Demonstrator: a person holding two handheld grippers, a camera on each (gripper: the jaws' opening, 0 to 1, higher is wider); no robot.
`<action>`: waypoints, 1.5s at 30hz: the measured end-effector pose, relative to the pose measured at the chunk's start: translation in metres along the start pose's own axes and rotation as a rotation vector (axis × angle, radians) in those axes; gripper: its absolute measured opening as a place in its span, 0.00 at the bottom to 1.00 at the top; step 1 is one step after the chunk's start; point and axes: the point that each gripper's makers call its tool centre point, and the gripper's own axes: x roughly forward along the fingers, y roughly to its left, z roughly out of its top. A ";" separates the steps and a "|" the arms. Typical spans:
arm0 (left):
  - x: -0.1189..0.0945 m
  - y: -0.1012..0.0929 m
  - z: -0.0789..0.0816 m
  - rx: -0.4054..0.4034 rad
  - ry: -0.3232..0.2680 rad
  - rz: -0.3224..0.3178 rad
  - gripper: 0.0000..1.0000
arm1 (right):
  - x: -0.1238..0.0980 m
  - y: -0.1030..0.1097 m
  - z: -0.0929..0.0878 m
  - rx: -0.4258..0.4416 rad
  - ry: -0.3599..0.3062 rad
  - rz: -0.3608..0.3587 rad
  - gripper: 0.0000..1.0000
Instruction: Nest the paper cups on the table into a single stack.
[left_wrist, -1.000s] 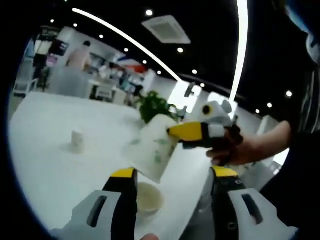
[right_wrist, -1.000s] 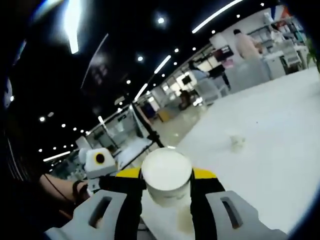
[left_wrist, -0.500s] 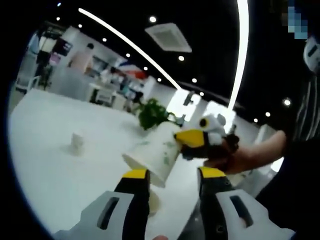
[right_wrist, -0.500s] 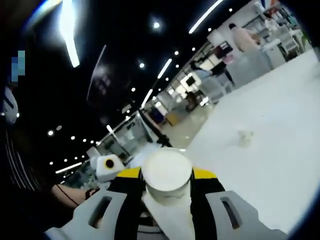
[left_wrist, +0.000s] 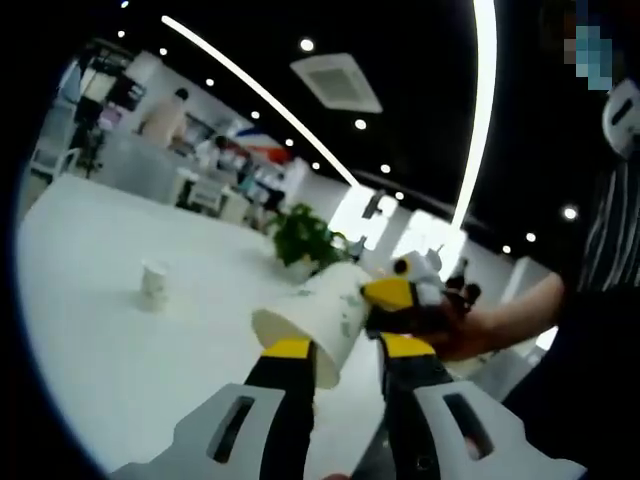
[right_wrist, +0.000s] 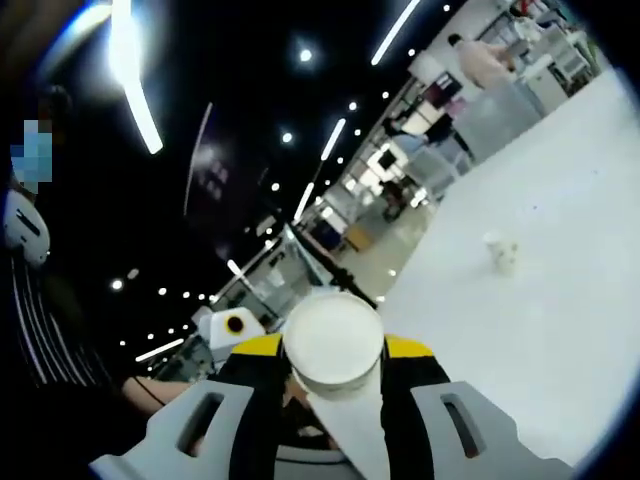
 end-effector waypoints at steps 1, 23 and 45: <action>0.000 0.001 0.000 0.001 0.000 0.000 0.22 | 0.000 0.000 0.000 0.002 -0.001 0.001 0.34; -0.002 -0.006 0.009 -0.002 0.021 -0.033 0.07 | -0.004 0.010 -0.004 0.077 0.010 0.108 0.34; -0.002 -0.018 0.003 0.144 0.090 -0.073 0.00 | -0.011 0.009 -0.005 -0.070 0.053 0.106 0.35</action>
